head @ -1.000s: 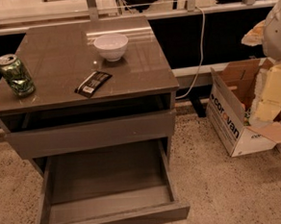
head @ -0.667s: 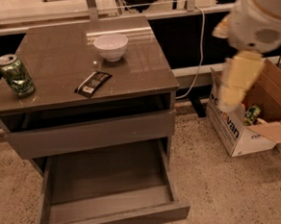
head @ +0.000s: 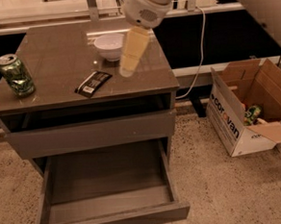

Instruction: Place rxbar chocolate into middle drawer

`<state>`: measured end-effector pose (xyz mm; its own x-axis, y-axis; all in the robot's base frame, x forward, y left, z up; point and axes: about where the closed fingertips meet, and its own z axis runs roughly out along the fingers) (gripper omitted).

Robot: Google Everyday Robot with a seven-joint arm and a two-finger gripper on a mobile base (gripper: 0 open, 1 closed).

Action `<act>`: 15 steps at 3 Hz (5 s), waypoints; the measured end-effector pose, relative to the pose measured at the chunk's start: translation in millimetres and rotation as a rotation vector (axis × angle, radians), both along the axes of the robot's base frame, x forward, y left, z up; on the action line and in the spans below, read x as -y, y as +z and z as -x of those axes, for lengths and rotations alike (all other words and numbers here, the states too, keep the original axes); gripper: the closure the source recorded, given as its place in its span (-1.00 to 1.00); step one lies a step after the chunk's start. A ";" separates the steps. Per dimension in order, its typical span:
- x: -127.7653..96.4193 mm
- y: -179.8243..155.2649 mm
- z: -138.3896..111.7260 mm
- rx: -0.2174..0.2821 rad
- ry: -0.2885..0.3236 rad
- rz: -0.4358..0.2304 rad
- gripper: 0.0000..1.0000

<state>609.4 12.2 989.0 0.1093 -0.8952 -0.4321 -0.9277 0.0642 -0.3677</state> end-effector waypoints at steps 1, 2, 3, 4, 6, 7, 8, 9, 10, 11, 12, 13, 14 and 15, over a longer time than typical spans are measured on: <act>-8.8 1.6 -5.0 0.008 0.009 -0.012 -1.00; -9.4 -3.2 -9.0 0.017 -0.014 -0.074 -1.00; -16.1 -55.1 0.3 -0.055 -0.107 -0.270 -1.00; -29.8 -83.9 -6.9 -0.060 -0.176 -0.398 -1.00; -34.2 -68.9 -21.7 0.006 -0.193 -0.443 -1.00; -43.4 -81.3 -29.5 -0.046 -0.194 -0.491 -1.00; -69.8 -108.1 -49.2 -0.107 -0.176 -0.565 -1.00; -88.4 -131.5 -61.9 -0.139 -0.185 -0.583 -1.00; -101.2 -149.3 -69.4 -0.151 -0.208 -0.572 -1.00; -110.6 -160.5 -78.2 -0.157 -0.237 -0.571 -1.00; -119.6 -165.6 -85.7 -0.159 -0.254 -0.577 -0.63; -127.1 -167.4 -90.5 -0.162 -0.256 -0.579 -0.20; -131.2 -169.7 -92.8 -0.168 -0.255 -0.574 0.30; -131.1 -170.2 -93.4 -0.175 -0.253 -0.579 0.74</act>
Offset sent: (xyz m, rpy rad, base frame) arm 0.0315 0.0022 -0.0209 0.3933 -0.0607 -0.1342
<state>702.8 143.3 818.8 -0.1895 -0.5012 -0.8444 -0.9011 0.4304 -0.0532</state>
